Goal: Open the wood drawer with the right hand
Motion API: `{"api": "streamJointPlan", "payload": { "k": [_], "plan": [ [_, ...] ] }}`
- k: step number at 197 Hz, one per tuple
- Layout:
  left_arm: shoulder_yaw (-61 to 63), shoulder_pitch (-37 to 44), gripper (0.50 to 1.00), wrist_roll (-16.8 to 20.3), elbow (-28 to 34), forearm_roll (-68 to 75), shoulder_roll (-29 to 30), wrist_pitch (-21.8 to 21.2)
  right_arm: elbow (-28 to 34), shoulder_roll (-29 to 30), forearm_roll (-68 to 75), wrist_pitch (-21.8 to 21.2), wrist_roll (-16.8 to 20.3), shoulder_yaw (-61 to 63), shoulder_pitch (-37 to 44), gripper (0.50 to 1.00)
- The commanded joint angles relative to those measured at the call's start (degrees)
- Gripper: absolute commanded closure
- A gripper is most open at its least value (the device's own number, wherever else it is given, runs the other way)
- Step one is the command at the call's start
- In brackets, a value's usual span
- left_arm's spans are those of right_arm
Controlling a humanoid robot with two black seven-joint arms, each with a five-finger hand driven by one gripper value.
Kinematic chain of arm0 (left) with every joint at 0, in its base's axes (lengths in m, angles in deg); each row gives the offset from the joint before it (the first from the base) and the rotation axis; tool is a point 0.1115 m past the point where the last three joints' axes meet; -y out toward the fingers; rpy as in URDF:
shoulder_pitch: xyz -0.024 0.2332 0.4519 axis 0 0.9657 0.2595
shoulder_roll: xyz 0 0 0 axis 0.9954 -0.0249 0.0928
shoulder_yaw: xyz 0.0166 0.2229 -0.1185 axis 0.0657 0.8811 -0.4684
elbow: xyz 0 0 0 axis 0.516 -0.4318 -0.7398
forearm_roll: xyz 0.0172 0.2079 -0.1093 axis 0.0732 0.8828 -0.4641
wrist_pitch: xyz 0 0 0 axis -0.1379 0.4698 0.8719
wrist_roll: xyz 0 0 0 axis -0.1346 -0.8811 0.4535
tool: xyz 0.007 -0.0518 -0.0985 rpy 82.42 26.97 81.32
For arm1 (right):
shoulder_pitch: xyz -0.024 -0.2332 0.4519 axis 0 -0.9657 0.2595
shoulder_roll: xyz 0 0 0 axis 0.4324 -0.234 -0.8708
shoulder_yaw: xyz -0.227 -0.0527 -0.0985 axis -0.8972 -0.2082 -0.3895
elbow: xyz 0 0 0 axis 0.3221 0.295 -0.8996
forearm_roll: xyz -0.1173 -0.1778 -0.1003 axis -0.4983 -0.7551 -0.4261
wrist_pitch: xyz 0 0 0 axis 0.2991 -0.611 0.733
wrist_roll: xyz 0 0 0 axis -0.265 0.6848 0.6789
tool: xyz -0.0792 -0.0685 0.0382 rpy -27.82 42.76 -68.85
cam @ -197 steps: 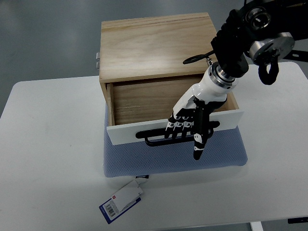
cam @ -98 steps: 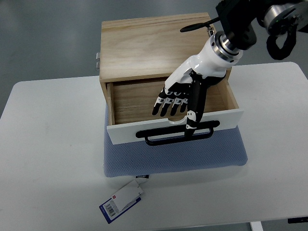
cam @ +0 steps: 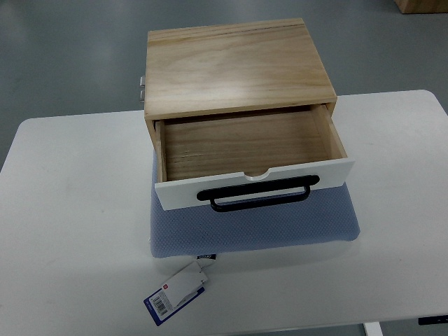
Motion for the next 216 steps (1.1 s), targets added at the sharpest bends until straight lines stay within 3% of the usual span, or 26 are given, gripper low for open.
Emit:
{"api": "streamJointPlan", "payload": {
  "k": [1, 20, 30, 31, 37, 56, 57, 72, 73, 88, 149, 216],
  "plan": [
    [0.00, 0.02, 0.500, 0.00, 0.07, -0.02, 0.00, -0.02, -5.11, 0.45, 0.05, 4.45, -4.86, 12.60, -11.22, 0.556],
    [0.00, 0.02, 0.500, 0.00, 0.16, -0.02, 0.00, -0.02, -9.15, 1.85, -0.04, 6.82, -9.61, 23.15, -20.01, 0.556],
    [0.00, 0.02, 0.500, 0.00, 0.16, -0.02, 0.00, -0.02, -9.15, 1.86, -0.04, 6.82, -9.61, 23.16, -20.02, 0.556],
    [0.00, 0.02, 0.500, 0.00, 0.16, -0.02, 0.00, -0.02, -11.42, 3.16, 0.05, 8.39, -12.22, 28.03, -24.20, 0.554],
    [0.00, 0.02, 0.500, 0.00, 0.16, -0.02, 0.00, -0.02, -13.02, 4.14, 0.05, 9.11, -13.83, 31.50, -26.87, 0.556],
    [0.00, 0.02, 0.500, 0.00, 0.07, -0.02, 0.00, -0.02, -15.39, 5.64, 0.05, 9.37, -15.32, 36.35, -30.57, 0.554],
    [0.00, 0.02, 0.500, 0.00, -0.10, 0.07, 0.00, 0.07, -18.70, 7.99, 0.05, 9.11, -16.11, 42.18, -34.74, 0.554],
    [0.00, 0.02, 0.500, 0.00, -0.10, -0.02, 0.00, -0.02, -20.14, 9.15, 0.05, 8.84, -16.20, 44.61, -36.10, 0.554],
    [0.00, 0.02, 0.500, 0.00, -0.28, -0.02, 0.00, -0.02, -23.10, 11.76, 0.14, 8.58, -16.29, 49.57, -38.80, 0.554],
    [0.09, 0.02, 0.500, 0.00, -0.28, 0.07, 0.00, -0.02, -25.67, 14.60, 0.14, 7.18, -16.29, 55.32, -42.51, 0.554],
    [0.09, 0.02, 0.500, 0.00, -0.19, -0.01, 0.00, -0.02, -29.19, 24.97, -0.04, 2.60, -17.79, 64.64, -51.66, 0.554],
    [0.00, 0.02, 0.500, 0.00, -0.37, 0.07, 0.00, -0.02, -30.16, 26.82, -0.04, 0.67, -19.02, 65.26, -54.82, 0.554]
  ]
}}
